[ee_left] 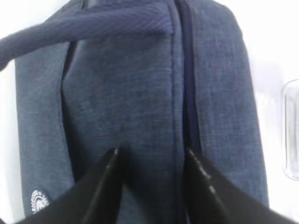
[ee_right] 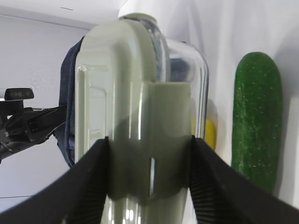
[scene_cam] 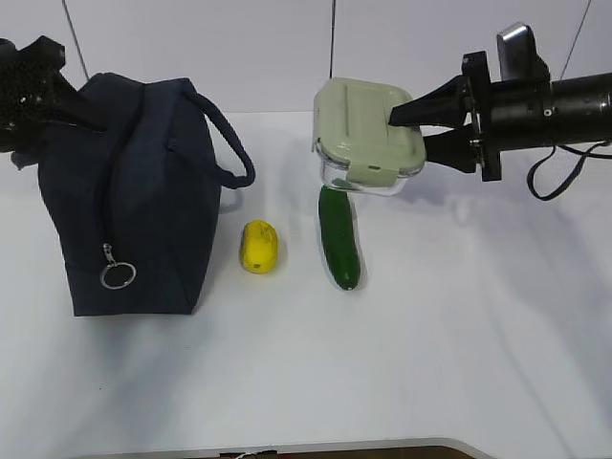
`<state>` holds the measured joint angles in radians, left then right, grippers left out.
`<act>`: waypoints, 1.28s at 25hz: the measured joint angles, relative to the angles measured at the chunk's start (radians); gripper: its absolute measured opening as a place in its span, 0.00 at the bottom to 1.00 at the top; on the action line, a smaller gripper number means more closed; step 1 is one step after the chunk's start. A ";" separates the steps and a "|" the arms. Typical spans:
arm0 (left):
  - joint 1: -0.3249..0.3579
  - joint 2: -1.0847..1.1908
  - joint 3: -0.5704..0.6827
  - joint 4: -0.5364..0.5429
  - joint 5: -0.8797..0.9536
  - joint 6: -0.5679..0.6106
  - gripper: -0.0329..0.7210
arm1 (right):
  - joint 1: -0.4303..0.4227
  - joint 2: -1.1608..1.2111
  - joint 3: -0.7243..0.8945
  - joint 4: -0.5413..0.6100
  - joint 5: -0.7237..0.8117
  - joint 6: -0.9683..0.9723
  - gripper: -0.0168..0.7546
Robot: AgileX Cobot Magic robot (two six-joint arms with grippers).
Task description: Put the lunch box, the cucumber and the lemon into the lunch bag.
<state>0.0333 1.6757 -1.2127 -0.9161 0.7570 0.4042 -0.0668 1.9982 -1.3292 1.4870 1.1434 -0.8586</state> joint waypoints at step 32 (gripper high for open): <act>0.000 0.000 -0.021 -0.111 0.159 0.069 0.03 | 0.263 -0.012 -0.265 0.009 0.023 0.114 0.53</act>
<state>0.0333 1.6757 -1.2336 -1.0271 0.9158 0.4735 0.1963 1.9857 -1.5940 1.4961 1.1668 -0.7445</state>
